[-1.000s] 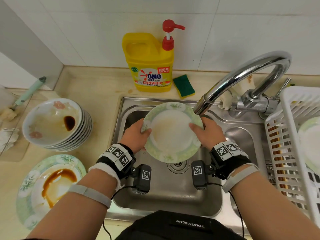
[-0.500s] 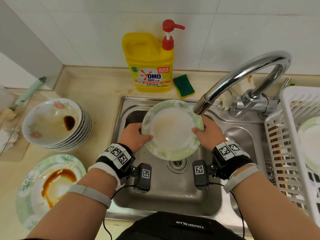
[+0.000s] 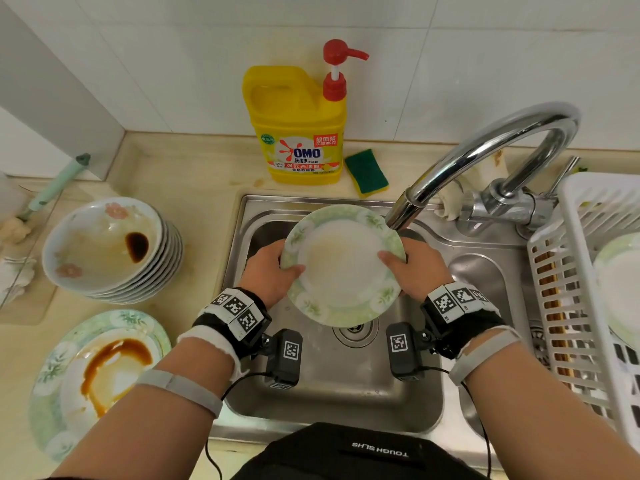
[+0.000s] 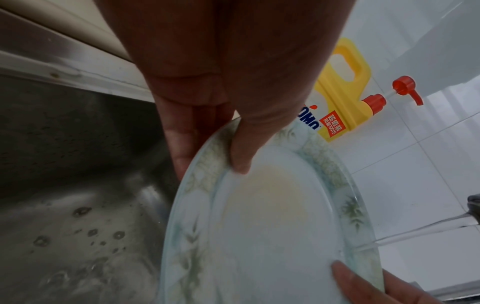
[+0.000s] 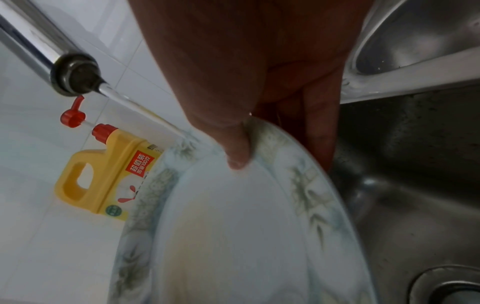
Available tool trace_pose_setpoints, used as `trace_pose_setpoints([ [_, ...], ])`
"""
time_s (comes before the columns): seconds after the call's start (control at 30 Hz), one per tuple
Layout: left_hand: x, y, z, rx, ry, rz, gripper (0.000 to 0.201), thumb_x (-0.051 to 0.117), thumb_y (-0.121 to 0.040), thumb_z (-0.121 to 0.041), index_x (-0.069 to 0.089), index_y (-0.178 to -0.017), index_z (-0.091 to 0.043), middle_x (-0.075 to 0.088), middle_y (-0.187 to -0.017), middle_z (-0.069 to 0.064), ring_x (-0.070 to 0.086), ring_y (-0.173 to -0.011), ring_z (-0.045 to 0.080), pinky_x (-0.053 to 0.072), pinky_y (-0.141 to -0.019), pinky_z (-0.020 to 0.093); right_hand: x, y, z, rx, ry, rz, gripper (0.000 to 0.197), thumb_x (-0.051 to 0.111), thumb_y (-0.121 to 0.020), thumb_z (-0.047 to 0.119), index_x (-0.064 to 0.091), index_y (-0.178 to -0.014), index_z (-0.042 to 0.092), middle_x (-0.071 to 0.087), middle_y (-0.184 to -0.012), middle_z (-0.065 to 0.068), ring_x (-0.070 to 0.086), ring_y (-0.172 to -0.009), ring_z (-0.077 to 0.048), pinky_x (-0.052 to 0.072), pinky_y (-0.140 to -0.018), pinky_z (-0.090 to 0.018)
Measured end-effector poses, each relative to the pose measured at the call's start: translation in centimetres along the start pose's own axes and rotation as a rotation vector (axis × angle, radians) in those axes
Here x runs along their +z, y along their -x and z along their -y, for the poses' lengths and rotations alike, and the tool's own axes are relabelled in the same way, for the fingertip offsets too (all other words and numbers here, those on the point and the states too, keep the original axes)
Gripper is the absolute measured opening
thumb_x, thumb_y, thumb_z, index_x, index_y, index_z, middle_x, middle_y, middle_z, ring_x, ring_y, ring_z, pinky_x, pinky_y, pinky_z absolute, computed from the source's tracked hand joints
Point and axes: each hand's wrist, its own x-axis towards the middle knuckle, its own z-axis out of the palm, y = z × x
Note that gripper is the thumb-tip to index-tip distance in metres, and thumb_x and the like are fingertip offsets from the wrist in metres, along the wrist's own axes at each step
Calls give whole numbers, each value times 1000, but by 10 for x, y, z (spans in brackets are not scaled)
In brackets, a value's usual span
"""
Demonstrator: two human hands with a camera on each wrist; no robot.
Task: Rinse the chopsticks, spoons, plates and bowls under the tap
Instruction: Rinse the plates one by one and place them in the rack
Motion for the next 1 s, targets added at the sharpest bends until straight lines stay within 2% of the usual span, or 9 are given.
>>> trace_pose_setpoints([
  [0.1,0,-1,3,-30,-49,20,32,76,-88,-20,65,-117,-20,71,-106,-6,66,-101,16,55,-90,36,-2,1,-2,-12,-23,5,24,57,-100,30,65,-121,22,70,-110,-2,64,-103,-27,51,-93,-39],
  [0.2,4,-2,1,-10,-91,27,31,77,-87,-23,66,-116,-18,70,-105,-7,65,-97,14,47,-74,20,-6,3,-5,-4,-14,-20,24,58,-99,29,66,-120,20,70,-110,-3,63,-103,-27,50,-91,-38],
  [0.27,7,-4,-1,4,-94,23,25,74,-90,-25,67,-114,-20,69,-101,-8,64,-93,13,44,-68,16,-8,4,-8,1,0,-31,21,58,-98,28,67,-115,19,69,-106,-2,63,-100,-27,48,-86,-36],
  [0.4,12,-9,-5,-17,-22,62,16,66,-95,-34,71,-106,-23,74,-94,-4,72,-88,18,62,-77,42,-14,7,-17,59,-49,-26,23,57,-99,37,69,-102,18,72,-97,-2,66,-95,-26,54,-88,-43],
  [0.57,26,-11,-19,-79,59,135,24,58,-102,-33,72,-92,-17,75,-83,2,75,-67,14,62,-58,30,-25,12,-29,80,-15,-71,41,51,-101,49,71,-90,15,72,-86,-3,67,-88,-25,55,-84,-42],
  [0.67,36,-12,-23,-88,70,175,26,57,-103,-32,71,-86,-18,75,-81,3,76,-66,17,64,-62,34,-33,18,-35,71,-22,-84,36,52,-101,48,74,-93,19,73,-86,1,68,-89,-23,54,-85,-40],
  [0.83,52,-20,-26,-87,104,260,11,64,-98,-24,74,-103,-19,78,-90,2,77,-75,20,65,-68,41,-46,27,-35,24,31,-138,33,52,-102,45,74,-110,22,73,-95,2,66,-92,-22,51,-84,-37],
  [0.93,59,-24,-29,-87,110,290,12,69,-95,-19,74,-105,-16,78,-95,4,77,-79,20,65,-71,42,-50,30,-39,-3,26,-183,31,52,-101,47,73,-106,25,70,-85,9,67,-87,-20,52,-79,-36],
  [1.0,62,-28,-30,-86,111,296,13,72,-92,-21,75,-104,-17,79,-95,3,77,-81,21,65,-73,43,-52,30,-41,-21,16,-226,32,52,-100,51,72,-102,27,71,-83,9,68,-84,-19,57,-79,-42],
])
